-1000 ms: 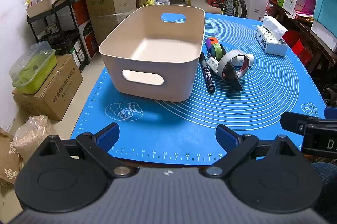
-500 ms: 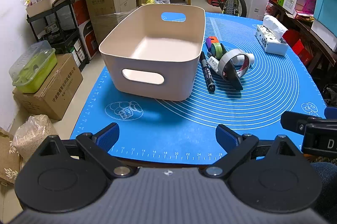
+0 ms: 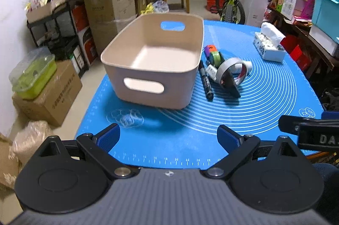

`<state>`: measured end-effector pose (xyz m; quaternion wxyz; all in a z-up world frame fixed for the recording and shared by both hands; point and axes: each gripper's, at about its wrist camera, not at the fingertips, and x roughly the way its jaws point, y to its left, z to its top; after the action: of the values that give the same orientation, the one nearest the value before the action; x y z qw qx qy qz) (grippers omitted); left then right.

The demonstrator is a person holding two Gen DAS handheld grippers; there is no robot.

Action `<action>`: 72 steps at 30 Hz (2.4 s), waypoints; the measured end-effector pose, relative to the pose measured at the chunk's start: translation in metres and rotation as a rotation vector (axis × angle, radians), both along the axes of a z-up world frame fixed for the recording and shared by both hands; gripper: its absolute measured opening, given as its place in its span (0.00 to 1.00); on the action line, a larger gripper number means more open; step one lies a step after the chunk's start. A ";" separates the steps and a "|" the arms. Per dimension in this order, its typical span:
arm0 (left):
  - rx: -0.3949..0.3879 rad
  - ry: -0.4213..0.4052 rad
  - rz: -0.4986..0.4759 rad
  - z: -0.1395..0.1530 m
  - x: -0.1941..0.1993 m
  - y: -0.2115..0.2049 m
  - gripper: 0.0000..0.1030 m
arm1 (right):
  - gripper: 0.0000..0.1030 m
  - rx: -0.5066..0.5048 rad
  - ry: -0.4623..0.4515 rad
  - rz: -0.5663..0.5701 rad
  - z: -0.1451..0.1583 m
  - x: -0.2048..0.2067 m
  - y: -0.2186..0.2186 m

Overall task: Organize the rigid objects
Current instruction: 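Grasp the beige basket rim with the left gripper while the right gripper approaches the white tape roll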

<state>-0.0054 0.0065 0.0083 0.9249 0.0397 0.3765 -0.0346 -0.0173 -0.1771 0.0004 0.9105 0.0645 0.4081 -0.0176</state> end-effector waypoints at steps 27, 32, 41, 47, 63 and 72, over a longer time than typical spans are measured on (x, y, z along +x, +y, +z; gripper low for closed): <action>0.023 -0.050 0.106 0.051 0.098 0.041 0.95 | 0.98 0.041 -0.114 -0.011 0.050 0.097 -0.016; 0.033 -0.013 0.115 0.033 0.145 0.063 0.95 | 0.98 0.006 -0.076 0.003 0.026 0.130 -0.016; 0.095 0.107 0.082 -0.013 0.201 0.094 0.85 | 0.98 0.069 0.017 0.001 -0.032 0.185 -0.023; 0.087 0.126 0.081 -0.028 0.214 0.106 0.85 | 0.98 0.080 0.033 0.054 -0.058 0.206 -0.018; 0.054 0.183 0.028 -0.053 0.227 0.106 0.52 | 0.94 0.018 0.085 0.135 -0.095 0.235 0.000; 0.070 0.188 -0.008 -0.053 0.226 0.093 0.31 | 0.88 0.009 0.076 0.135 -0.100 0.232 -0.001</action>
<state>0.2204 0.0991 -0.0448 0.8834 0.0700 0.4624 -0.0288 0.2152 -0.1777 -0.0994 0.8931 0.0402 0.4459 0.0434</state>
